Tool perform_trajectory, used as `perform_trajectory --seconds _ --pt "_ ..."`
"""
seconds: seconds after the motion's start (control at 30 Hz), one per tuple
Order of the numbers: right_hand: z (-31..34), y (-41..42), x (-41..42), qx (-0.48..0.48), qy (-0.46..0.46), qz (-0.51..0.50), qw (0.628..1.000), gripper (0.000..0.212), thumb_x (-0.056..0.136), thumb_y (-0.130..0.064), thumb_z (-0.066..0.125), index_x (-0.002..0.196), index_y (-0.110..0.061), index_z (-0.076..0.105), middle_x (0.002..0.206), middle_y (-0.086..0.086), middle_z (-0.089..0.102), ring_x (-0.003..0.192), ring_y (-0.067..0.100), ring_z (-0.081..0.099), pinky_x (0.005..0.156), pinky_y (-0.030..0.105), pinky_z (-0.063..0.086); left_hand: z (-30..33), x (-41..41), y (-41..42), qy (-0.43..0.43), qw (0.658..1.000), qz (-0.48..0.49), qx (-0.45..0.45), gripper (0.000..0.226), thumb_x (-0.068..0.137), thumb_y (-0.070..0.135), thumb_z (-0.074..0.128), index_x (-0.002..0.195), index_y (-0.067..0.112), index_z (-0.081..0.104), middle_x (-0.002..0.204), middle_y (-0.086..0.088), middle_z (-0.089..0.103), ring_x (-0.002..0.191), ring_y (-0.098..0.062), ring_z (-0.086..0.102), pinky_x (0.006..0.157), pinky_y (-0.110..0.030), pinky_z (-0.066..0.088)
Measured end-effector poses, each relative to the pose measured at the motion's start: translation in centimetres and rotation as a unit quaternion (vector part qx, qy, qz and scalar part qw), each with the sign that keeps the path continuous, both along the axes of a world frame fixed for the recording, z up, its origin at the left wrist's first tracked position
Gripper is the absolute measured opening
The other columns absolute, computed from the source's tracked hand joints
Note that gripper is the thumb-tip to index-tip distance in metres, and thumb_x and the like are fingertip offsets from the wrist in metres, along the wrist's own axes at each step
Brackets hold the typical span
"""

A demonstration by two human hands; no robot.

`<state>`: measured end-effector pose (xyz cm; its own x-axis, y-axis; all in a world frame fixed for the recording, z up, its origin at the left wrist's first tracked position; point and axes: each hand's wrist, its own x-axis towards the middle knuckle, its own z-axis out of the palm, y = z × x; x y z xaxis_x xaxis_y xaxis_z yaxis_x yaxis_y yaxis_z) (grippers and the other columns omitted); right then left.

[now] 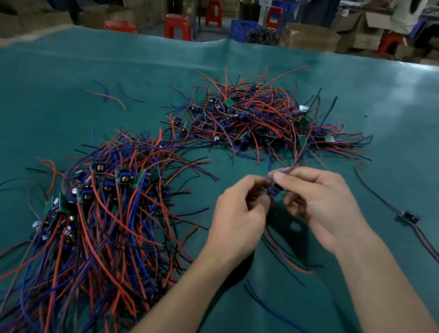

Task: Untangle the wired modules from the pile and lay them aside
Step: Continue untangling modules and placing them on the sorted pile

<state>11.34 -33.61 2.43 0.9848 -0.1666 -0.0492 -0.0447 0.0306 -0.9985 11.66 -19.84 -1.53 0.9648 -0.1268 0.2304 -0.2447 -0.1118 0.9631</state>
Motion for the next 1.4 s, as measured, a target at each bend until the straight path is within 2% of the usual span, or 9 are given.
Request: perform_trajectory --seconds 0.23,0.37,0.63,0.7,0.83,0.93,1.1,1.23,1.4 --pt "-0.8 -1.8 0.8 -0.18 -0.123 -0.094 0.971 0.009 0.086 -0.019 0.08 0.076 -0.019 0.08 0.065 0.001 0.069 0.049 0.007 0.052 0.047 0.02 0.041 -0.1 0.0 -0.2 0.022 0.999 -0.003 0.038 0.018 0.096 0.016 0.062 0.082 0.024 0.07 0.059 0.008 0.062 0.058 -0.011 0.055 0.058 -0.03 0.048" --pt "-0.9 -4.5 1.3 -0.27 -0.188 -0.218 0.919 0.026 0.085 -0.038 0.073 0.078 -0.013 0.069 0.065 0.016 0.06 0.056 0.02 0.047 0.058 0.047 0.047 0.0 -0.2 -0.3 0.015 0.998 -0.009 0.06 0.015 0.096 0.016 0.063 0.087 0.019 0.074 0.061 0.009 0.062 0.059 -0.007 0.054 0.058 -0.023 0.044" --pt "0.4 -7.6 0.5 -0.041 -0.158 -0.518 0.84 0.019 0.088 -0.032 0.066 0.07 -0.027 0.065 0.067 -0.006 0.065 0.048 0.008 0.055 0.053 0.037 0.047 0.0 -0.3 -0.2 0.003 0.997 0.019 0.072 0.016 0.098 0.015 0.058 0.089 0.018 0.071 0.065 0.006 0.063 0.054 -0.007 0.048 0.054 -0.022 0.037" --pt "0.3 -7.3 0.5 -0.039 -0.128 -0.485 0.864 0.023 0.093 -0.029 0.065 0.07 -0.024 0.065 0.066 -0.005 0.063 0.044 0.004 0.051 0.044 0.029 0.041 0.0 -0.2 -0.1 0.01 0.998 0.046 0.043 0.015 0.099 0.017 0.056 0.09 0.019 0.068 0.067 0.002 0.065 0.052 -0.005 0.047 0.051 -0.018 0.036" --pt "0.1 -3.2 0.4 -0.123 -0.021 -0.142 0.982 0.027 0.094 -0.035 0.071 0.079 -0.013 0.076 0.066 -0.001 0.071 0.051 0.007 0.057 0.041 0.02 0.038 0.0 -0.2 0.0 0.004 0.997 0.069 0.022 0.014 0.099 0.016 0.057 0.09 0.019 0.066 0.07 0.003 0.067 0.056 -0.002 0.053 0.055 -0.013 0.039" --pt "-0.7 -0.5 0.2 -0.167 -0.06 0.014 0.984 0.014 0.088 -0.031 0.078 0.079 -0.021 0.078 0.069 -0.003 0.07 0.06 0.006 0.059 0.045 0.021 0.042 0.0 -0.1 0.0 -0.014 0.998 0.059 0.032 0.013 0.097 0.014 0.059 0.088 0.017 0.069 0.07 0.006 0.067 0.061 -0.007 0.056 0.06 -0.023 0.045" --pt "0.1 -1.0 0.2 -0.157 -0.19 -0.08 0.966 0.018 0.083 -0.01 0.081 0.076 -0.026 0.078 0.07 -0.011 0.071 0.062 0.003 0.056 0.056 0.016 0.043 -0.1 0.0 -0.1 0.002 0.999 0.035 0.039 0.014 0.095 0.019 0.064 0.084 0.016 0.072 0.062 0.001 0.067 0.055 -0.01 0.055 0.058 -0.031 0.047" --pt "3.5 -1.8 -0.4 -0.097 -0.297 -0.213 0.926 0.012 0.082 -0.021 0.08 0.08 -0.032 0.076 0.071 -0.011 0.071 0.061 0.007 0.053 0.058 0.025 0.043 0.1 -0.3 -0.3 -0.013 0.998 -0.006 0.053 0.014 0.093 0.021 0.064 0.082 0.015 0.071 0.06 0.003 0.065 0.055 -0.008 0.053 0.057 -0.026 0.045" --pt "9.1 1.9 -0.9 -0.09 -0.367 -0.208 0.902 0.004 0.083 -0.025 0.079 0.082 -0.028 0.077 0.069 -0.008 0.071 0.055 0.011 0.056 0.05 0.028 0.045 -0.1 -0.1 -0.3 -0.005 0.996 -0.001 0.085 0.018 0.093 0.027 0.062 0.078 0.017 0.066 0.063 0.003 0.066 0.054 -0.009 0.052 0.058 -0.027 0.046"
